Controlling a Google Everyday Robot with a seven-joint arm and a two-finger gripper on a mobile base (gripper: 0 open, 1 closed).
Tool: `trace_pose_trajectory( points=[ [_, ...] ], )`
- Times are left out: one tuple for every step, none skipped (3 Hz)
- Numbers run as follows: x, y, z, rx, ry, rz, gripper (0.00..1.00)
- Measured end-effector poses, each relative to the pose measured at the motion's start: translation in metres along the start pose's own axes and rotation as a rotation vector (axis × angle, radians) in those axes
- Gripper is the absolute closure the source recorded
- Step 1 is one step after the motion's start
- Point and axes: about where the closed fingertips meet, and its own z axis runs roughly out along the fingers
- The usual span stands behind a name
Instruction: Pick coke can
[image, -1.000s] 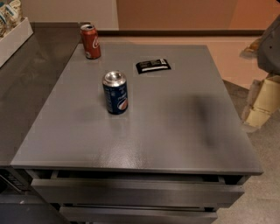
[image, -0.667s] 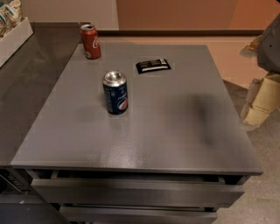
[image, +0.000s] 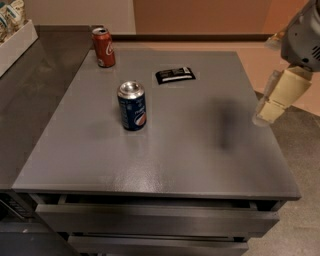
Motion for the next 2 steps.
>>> trace_pose_trajectory(
  points=[
    [-0.021,-0.032,0.006,0.080,-0.080,0.034,0.00],
    [-0.039,-0.058,0.005,0.149,-0.148,0.048,0.00]
  ],
)
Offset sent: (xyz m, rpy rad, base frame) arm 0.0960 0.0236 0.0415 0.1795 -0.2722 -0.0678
